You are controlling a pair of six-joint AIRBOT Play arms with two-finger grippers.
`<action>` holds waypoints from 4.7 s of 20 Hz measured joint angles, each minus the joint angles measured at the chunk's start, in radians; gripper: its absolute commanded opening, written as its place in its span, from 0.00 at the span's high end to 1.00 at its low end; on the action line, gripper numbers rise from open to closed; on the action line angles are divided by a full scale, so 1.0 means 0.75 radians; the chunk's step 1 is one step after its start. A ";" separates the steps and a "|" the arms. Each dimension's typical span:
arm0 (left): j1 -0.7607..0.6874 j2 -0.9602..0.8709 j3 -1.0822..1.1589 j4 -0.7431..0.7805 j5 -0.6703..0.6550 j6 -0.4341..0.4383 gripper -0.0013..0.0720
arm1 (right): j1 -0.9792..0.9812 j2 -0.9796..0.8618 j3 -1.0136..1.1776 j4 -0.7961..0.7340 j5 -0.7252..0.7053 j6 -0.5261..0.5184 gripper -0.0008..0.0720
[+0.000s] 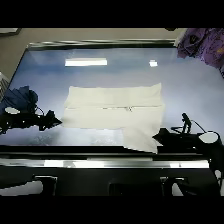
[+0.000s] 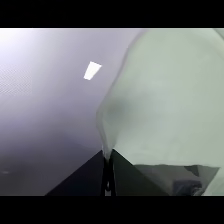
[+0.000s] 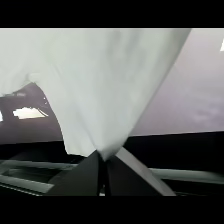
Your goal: Fold the clothes and pants, and hang the long-sleeved shirts on hangers.
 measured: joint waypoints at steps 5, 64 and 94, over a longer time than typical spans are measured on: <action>-0.005 0.254 0.034 0.159 -0.157 -0.188 0.97 | 0.000 0.281 0.103 -0.204 0.215 0.195 0.95; -0.245 -0.255 0.690 0.367 0.103 -0.449 0.52 | -0.270 -1.194 0.986 0.063 0.251 -0.343 0.09; -1.313 -0.692 1.018 -0.440 0.487 -0.461 0.96 | -0.079 -0.615 1.540 -0.394 0.672 0.376 0.95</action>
